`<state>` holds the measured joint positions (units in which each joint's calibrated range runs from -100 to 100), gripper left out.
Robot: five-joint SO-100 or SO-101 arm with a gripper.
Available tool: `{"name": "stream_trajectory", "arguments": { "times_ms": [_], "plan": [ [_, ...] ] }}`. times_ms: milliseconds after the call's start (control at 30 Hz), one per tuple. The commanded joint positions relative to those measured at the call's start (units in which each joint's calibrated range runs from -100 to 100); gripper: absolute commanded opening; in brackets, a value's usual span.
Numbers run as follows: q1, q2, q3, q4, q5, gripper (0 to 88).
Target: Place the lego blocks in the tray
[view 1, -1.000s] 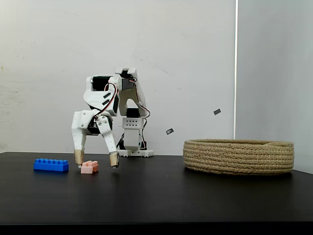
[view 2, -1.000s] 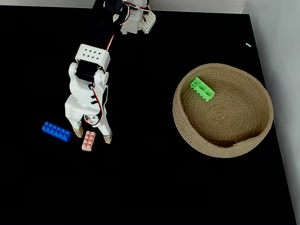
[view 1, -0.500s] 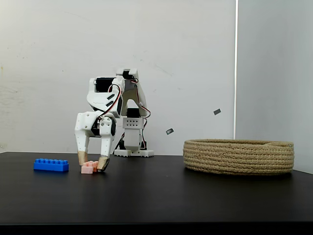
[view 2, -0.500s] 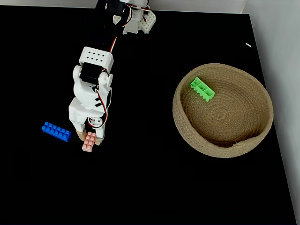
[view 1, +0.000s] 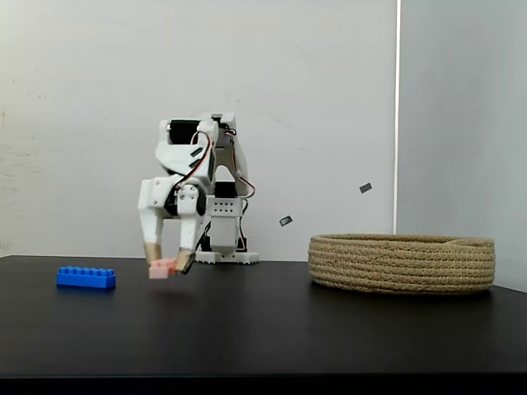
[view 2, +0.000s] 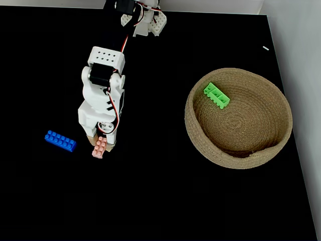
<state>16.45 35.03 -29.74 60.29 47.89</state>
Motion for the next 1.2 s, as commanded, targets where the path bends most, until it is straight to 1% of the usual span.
{"name": "stream_trajectory", "arguments": {
  "times_ms": [0, 200, 433, 600, 633, 667, 733, 800, 833, 1033, 1100, 1167],
  "plan": [
    [-6.6, -16.7, 1.4, 2.0, -1.2, 0.0],
    [-18.3, -28.2, 9.7, 3.7, -3.4, 0.0],
    [-31.5, -37.0, 16.7, 5.6, -6.2, 0.0],
    [-37.6, -39.2, 19.9, 5.6, -7.9, 0.0],
    [-38.2, -39.2, 20.1, 5.6, -8.1, 0.7],
    [-38.6, -39.2, 20.4, 5.7, -8.2, 8.9],
    [-38.8, -39.3, 20.7, 6.3, -8.0, 27.8],
    [-38.2, -39.5, 20.8, 6.9, -8.0, 35.5],
    [-37.7, -39.8, 21.2, 7.1, -7.9, 37.0],
    [-30.1, -45.3, 28.2, 7.4, -6.3, 37.3],
    [-25.8, -48.4, 30.8, 8.1, -5.7, 36.5],
    [-19.8, -50.9, 32.8, 8.9, -3.7, 36.0]
  ]
}}
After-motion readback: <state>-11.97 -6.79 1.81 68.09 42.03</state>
